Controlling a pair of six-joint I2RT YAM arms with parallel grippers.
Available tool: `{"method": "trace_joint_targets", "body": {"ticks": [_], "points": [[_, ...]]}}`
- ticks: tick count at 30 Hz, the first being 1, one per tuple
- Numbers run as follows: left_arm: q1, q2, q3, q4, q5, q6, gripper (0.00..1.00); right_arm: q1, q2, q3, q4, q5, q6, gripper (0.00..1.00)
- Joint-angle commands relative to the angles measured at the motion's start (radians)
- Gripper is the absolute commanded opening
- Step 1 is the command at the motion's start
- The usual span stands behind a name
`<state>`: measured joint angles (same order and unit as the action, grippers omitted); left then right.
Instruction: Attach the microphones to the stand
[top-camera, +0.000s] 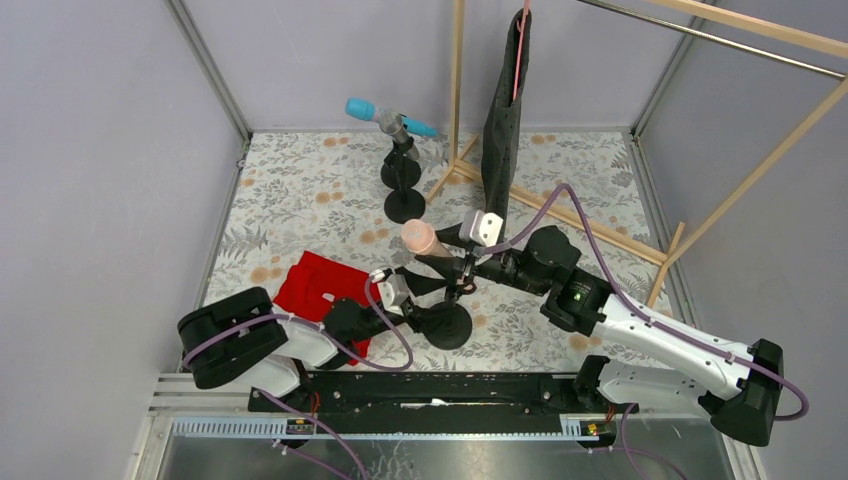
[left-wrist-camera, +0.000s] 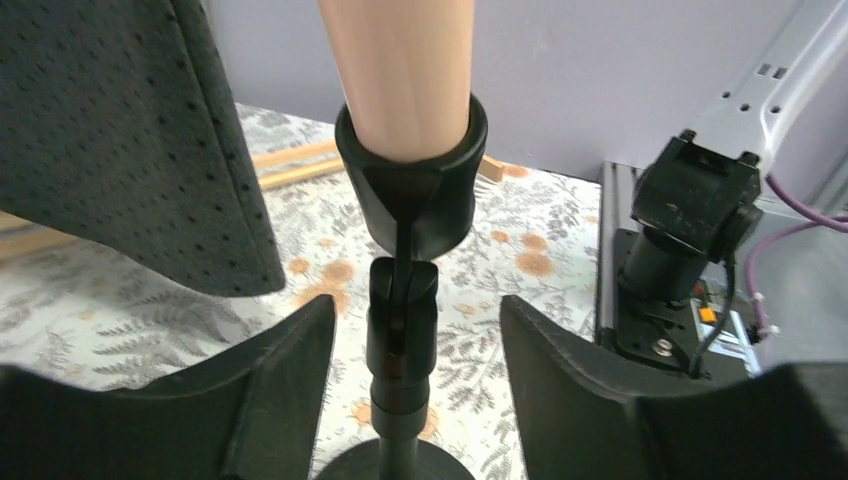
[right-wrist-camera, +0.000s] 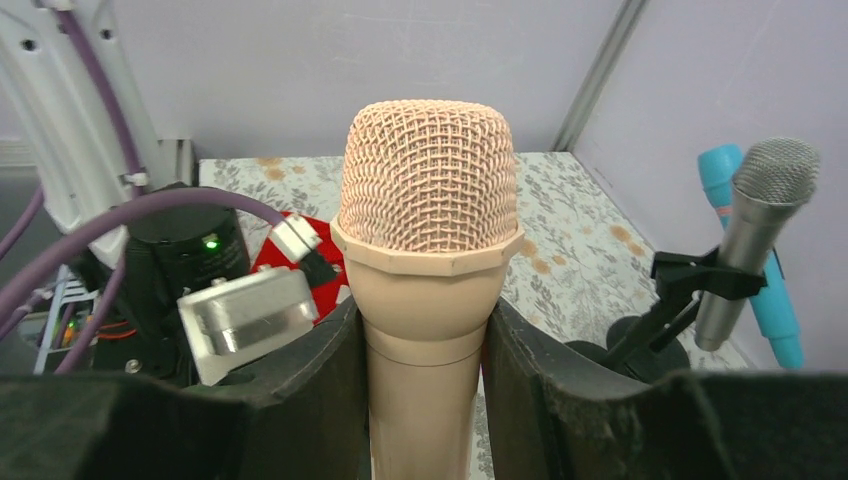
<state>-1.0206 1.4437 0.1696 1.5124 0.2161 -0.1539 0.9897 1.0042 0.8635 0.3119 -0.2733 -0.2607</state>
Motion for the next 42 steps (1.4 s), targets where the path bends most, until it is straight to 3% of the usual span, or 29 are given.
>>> {"method": "trace_joint_targets", "body": {"ticks": [1,5,10,19,23,33,42], "points": [[-0.011,-0.054,-0.010,0.079,-0.074,0.059,0.68,0.003,-0.002,-0.009,-0.011,0.164,0.056,0.00],[-0.034,-0.112,-0.013,-0.011,-0.154,0.176,0.90,0.003,0.013,0.043,-0.090,0.264,0.099,0.00],[-0.092,-0.165,-0.005,-0.123,-0.327,0.315,0.90,0.004,0.055,0.114,-0.184,0.397,0.135,0.00],[-0.147,-0.109,0.039,-0.136,-0.478,0.456,0.80,0.017,0.161,0.264,-0.340,0.508,0.195,0.00],[-0.148,-0.095,0.042,-0.097,-0.490,0.461,0.73,0.025,0.166,0.266,-0.340,0.508,0.200,0.00],[-0.150,-0.062,0.090,-0.044,-0.477,0.477,0.68,0.042,0.174,0.260,-0.340,0.517,0.223,0.00],[-0.150,-0.032,0.096,-0.035,-0.464,0.484,0.48,0.047,0.171,0.259,-0.338,0.515,0.230,0.00]]}}
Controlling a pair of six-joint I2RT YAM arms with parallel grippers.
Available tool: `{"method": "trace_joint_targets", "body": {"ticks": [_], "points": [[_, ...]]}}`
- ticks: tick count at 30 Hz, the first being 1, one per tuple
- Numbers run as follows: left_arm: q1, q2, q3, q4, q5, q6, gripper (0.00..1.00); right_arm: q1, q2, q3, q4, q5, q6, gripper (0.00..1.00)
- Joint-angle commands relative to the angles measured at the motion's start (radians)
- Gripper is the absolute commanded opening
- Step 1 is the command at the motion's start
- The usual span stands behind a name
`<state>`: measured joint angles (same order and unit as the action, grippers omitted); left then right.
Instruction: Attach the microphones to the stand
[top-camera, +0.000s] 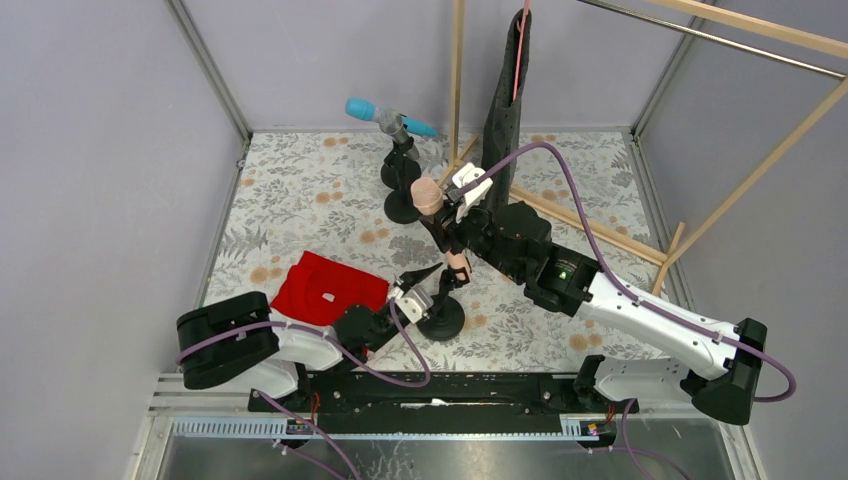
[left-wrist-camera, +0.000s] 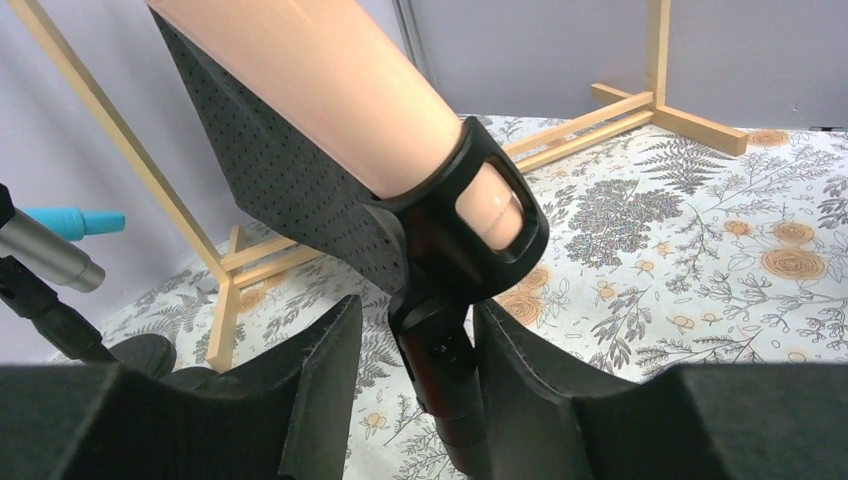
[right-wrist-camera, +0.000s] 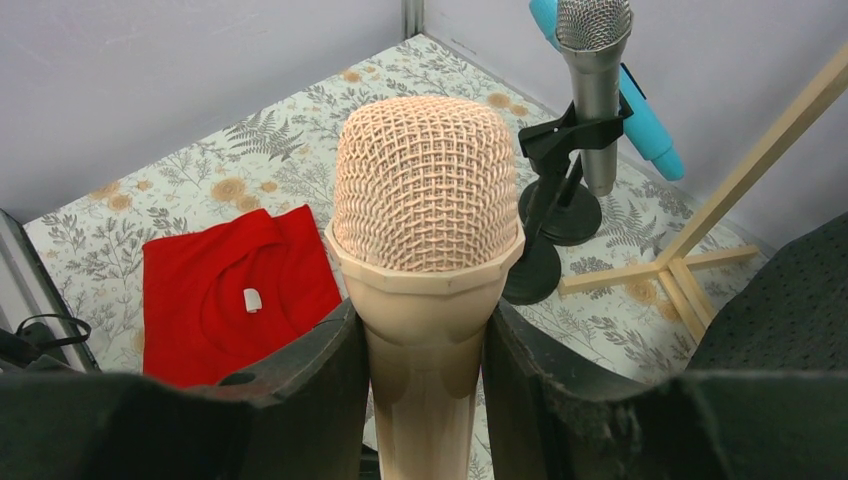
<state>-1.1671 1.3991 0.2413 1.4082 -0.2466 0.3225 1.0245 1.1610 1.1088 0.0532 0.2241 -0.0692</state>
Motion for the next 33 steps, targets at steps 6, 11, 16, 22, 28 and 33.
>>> {"method": "trace_joint_targets", "body": {"ticks": [6,11,16,22,28,33], "points": [[-0.005,0.029,0.031,0.070,0.009,0.010,0.57,0.013,0.019,0.022,-0.082,0.015,0.047,0.00],[-0.005,0.046,0.045,0.079,0.012,0.017,0.56,0.016,0.019,0.017,-0.082,0.018,0.053,0.00],[-0.005,0.043,0.052,0.080,0.008,0.031,0.51,0.018,0.017,0.013,-0.084,0.022,0.054,0.00],[-0.005,0.042,0.059,0.072,0.013,0.043,0.41,0.018,0.017,0.010,-0.083,0.022,0.052,0.00],[-0.005,0.044,0.061,0.062,0.032,0.046,0.10,0.019,0.009,-0.004,-0.083,0.028,0.052,0.00],[-0.005,0.047,0.049,0.066,0.035,0.035,0.00,0.019,-0.010,-0.042,-0.069,0.029,0.041,0.00]]}}
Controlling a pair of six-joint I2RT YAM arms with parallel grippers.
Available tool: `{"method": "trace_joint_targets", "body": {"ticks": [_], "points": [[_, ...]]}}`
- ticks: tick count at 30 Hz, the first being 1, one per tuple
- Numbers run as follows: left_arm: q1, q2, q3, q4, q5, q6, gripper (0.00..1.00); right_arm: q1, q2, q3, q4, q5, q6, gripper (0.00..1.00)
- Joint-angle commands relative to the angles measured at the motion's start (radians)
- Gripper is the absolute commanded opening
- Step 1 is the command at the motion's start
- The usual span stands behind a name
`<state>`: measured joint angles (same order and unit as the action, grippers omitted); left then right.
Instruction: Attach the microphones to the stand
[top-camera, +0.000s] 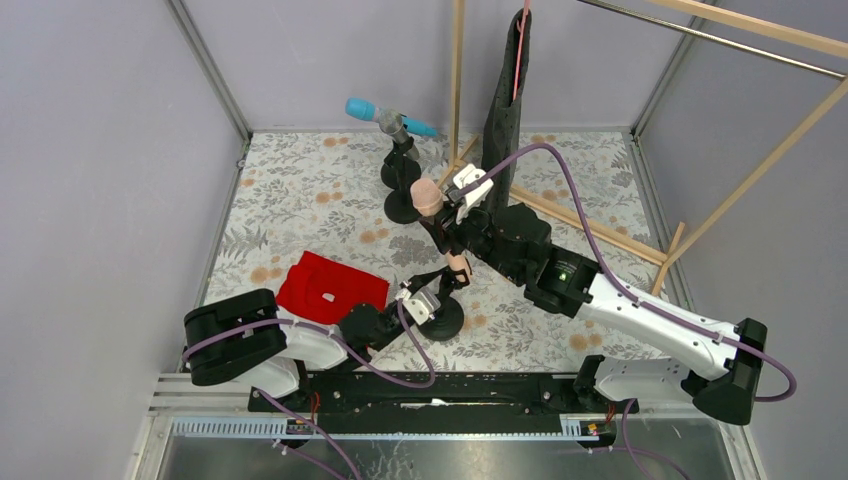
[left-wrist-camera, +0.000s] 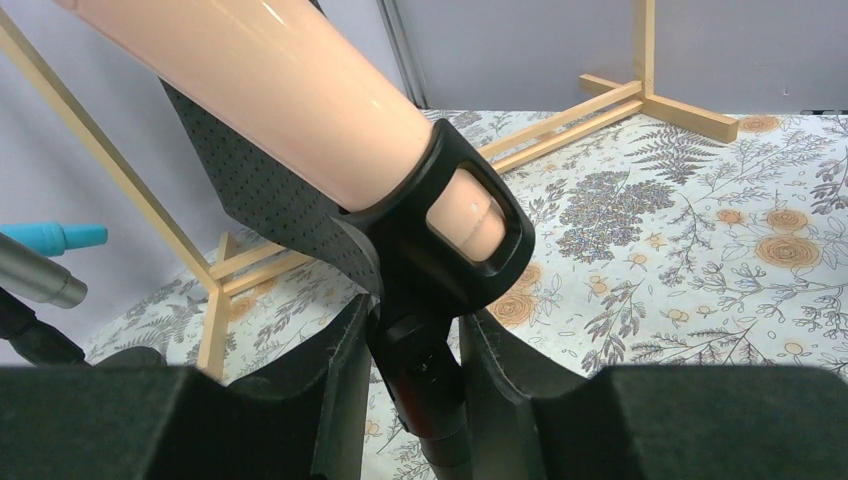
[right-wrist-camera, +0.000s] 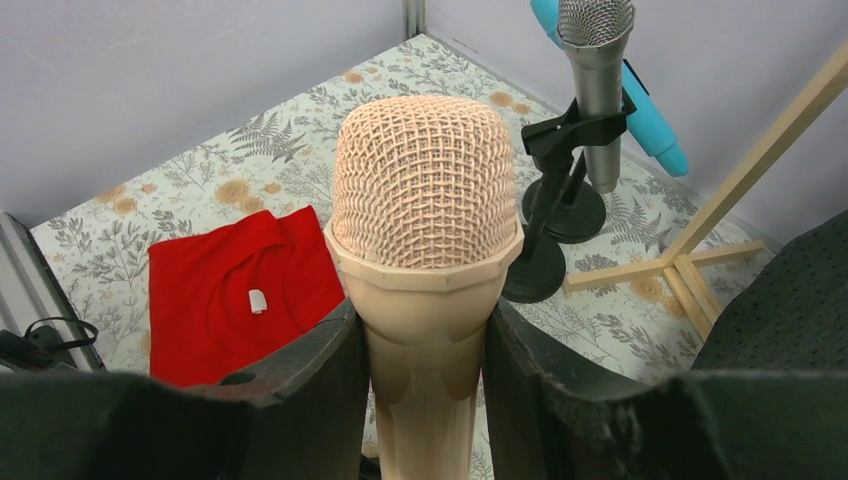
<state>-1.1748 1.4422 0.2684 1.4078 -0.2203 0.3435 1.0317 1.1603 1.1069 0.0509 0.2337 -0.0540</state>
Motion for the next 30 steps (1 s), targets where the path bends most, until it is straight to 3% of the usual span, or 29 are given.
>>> {"method": "trace_joint_targets", "body": {"ticks": [1,30], "points": [[0.003,0.004,0.018,0.070,0.005,0.008,0.00,0.011,-0.015,-0.054,-0.060,0.012,0.025,0.00],[0.003,0.020,-0.042,0.135,-0.097,-0.044,0.00,0.062,-0.103,-0.323,-0.088,-0.005,0.160,0.00]]}}
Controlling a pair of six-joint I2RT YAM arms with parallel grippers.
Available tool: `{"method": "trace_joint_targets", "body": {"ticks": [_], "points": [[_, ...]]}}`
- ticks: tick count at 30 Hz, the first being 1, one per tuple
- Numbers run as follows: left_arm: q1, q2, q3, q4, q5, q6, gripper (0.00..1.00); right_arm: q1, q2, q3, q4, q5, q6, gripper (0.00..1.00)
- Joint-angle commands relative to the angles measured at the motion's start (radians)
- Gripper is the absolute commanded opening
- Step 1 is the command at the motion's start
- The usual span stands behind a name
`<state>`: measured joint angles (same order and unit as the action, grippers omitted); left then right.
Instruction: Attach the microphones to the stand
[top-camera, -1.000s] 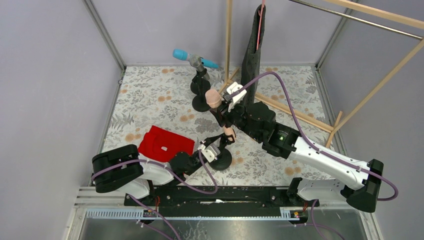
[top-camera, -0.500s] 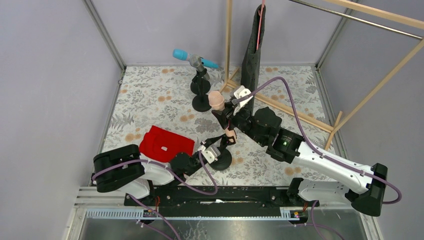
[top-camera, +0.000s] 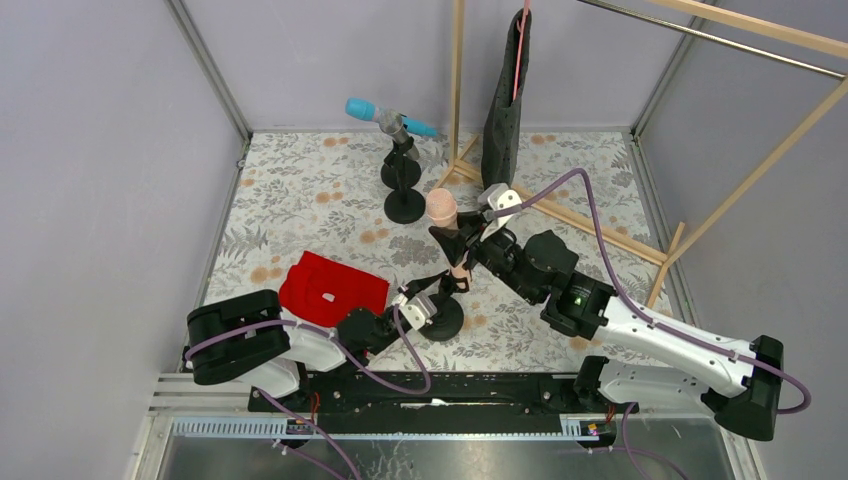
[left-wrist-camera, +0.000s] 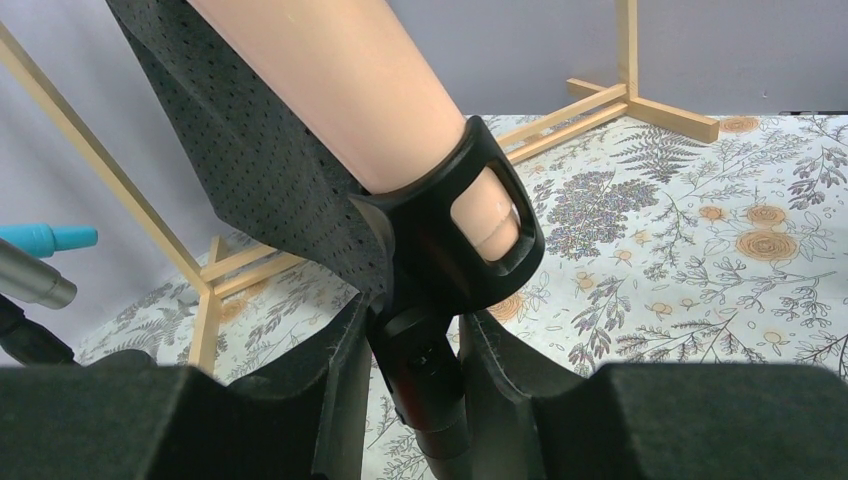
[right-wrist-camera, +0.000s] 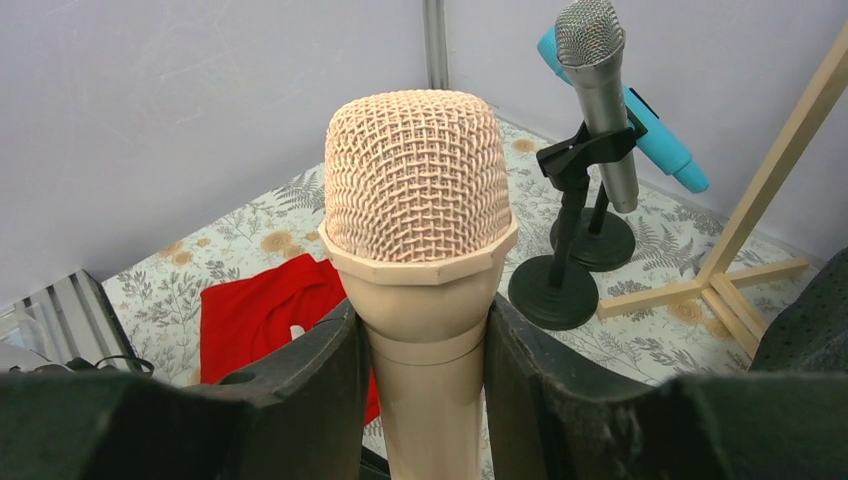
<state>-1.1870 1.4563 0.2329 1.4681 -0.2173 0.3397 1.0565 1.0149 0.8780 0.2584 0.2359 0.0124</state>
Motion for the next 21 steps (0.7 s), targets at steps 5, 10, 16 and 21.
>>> {"method": "trace_joint_targets", "body": {"ticks": [5,10,16,21], "points": [[0.015,0.013,-0.016,0.091,-0.107,-0.043,0.00,0.055,0.047,-0.127,-0.295,-0.003,0.104,0.00],[0.015,0.017,-0.025,0.107,-0.121,-0.048,0.00,0.073,0.041,-0.163,-0.294,0.017,0.121,0.00],[0.015,0.018,-0.029,0.109,-0.127,-0.047,0.00,0.088,0.034,-0.189,-0.300,0.031,0.136,0.00],[0.014,0.022,-0.027,0.109,-0.127,-0.049,0.00,0.098,0.036,-0.209,-0.304,0.036,0.146,0.00]]}}
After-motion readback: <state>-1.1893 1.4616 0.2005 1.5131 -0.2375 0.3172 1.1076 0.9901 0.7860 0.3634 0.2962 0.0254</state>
